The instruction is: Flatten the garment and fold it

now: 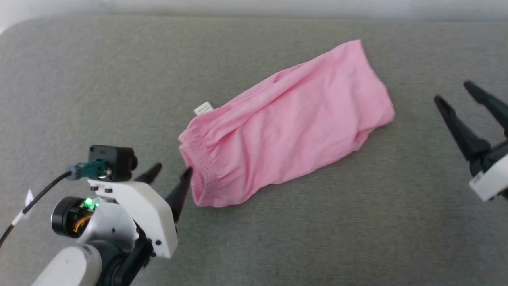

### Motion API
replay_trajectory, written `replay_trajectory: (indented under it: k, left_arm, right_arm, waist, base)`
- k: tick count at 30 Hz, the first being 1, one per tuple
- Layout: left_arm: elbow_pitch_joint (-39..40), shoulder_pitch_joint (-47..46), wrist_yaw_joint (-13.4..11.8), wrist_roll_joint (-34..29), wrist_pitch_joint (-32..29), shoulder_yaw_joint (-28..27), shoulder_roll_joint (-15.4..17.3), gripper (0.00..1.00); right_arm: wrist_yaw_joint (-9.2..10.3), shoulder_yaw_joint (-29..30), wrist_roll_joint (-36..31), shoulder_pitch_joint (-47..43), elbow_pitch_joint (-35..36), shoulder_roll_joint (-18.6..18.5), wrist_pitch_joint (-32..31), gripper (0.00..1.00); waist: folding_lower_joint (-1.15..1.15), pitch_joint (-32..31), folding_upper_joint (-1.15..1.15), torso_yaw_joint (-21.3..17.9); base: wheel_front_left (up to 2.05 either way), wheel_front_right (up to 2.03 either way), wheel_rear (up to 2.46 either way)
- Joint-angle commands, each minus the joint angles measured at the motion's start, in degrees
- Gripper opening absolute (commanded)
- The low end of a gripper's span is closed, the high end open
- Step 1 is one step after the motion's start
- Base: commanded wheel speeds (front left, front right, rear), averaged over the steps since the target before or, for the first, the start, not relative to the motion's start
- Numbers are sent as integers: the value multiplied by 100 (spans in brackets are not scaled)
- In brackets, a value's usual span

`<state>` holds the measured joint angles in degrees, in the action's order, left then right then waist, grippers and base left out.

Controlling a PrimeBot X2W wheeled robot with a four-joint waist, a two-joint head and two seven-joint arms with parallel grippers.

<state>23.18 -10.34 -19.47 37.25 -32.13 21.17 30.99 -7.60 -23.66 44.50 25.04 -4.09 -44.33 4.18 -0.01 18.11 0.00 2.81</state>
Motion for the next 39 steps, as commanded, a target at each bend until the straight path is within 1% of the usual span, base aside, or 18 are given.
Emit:
replay_trajectory:
  k: [1,4,6,12,14,16,20,21,22,23,24,25,28,31,37,39]
  left_arm:
    - [127,66,-31,95,-274,61,106,100]
    - [289,55,-43,204,-827,213,275,100]
    - [305,8,-56,230,-1033,300,298,100]
    - [-199,-172,-235,44,-1444,549,300,100]
    - [-441,-267,-271,-72,-1490,598,321,100]
    - [-669,-338,-255,-118,-1552,669,317,100]
    - [-1037,-343,-189,-107,-1828,897,311,100]
    - [-1093,-327,-154,-104,-1928,986,319,98]
    - [-1134,-314,-112,-115,-2027,1081,337,71]
    - [-1161,-296,-88,-100,-2105,1151,327,40]
    - [-1177,-279,-75,-74,-2157,1202,297,14]
    - [-1195,-266,-67,-53,-2194,1245,264,0]
    - [-1249,-256,-18,8,-2261,1348,170,0]
    - [-1262,-313,-4,23,-2176,1346,71,0]
    - [-1079,-613,74,-66,-1875,1275,-76,0]
    - [-961,-735,117,-126,-1780,1277,-116,0]
  right_arm:
    - [11,207,-142,-272,196,120,-116,100]
    - [11,652,-366,-782,648,398,-426,100]
    - [11,880,-492,-1054,939,593,-635,100]
    - [11,1272,-763,-1470,1612,1047,-1079,100]
    - [11,1325,-810,-1516,1752,1130,-1160,100]
    - [11,1373,-827,-1536,1858,1198,-1178,100]
    - [11,1417,-843,-1559,1924,1226,-1227,100]
    - [11,1423,-834,-1553,1921,1220,-1248,100]
    - [11,1427,-818,-1530,1917,1214,-1263,100]
    - [11,1412,-789,-1494,1912,1201,-1282,100]
    - [11,1395,-762,-1452,1896,1173,-1306,100]
    - [11,1379,-715,-1400,1876,1151,-1321,100]
    - [11,1310,-598,-1177,1794,1044,-1412,100]
    - [11,1180,-410,-840,1606,947,-1691,100]
    - [11,612,64,115,737,744,-2833,100]
    - [11,426,212,493,357,757,-3185,100]
  waist:
    - [1,-384,0,-433]
    - [1,-418,0,-600]
    - [1,-407,0,-709]
    - [1,-246,0,-980]
    - [1,-171,0,-1043]
    - [1,-105,0,-1082]
    - [1,-23,0,-1113]
    - [1,-2,0,-1109]
    - [1,20,0,-1103]
    - [1,38,0,-1095]
    - [1,60,0,-1075]
    - [1,85,0,-1048]
    - [1,163,0,-948]
    - [1,234,0,-823]
    - [1,398,0,-448]
    - [1,480,0,-303]
  base:
    - [0,0,0]
    - [0,0,0]
    - [0,0,0]
    - [0,0,0]
    - [0,0,0]
    - [0,0,0]
    - [0,0,0]
    - [0,0,0]
    - [0,0,0]
    - [0,0,0]
    - [0,0,0]
    - [0,0,0]
    - [0,0,0]
    - [0,0,0]
    - [0,0,0]
    - [0,0,0]
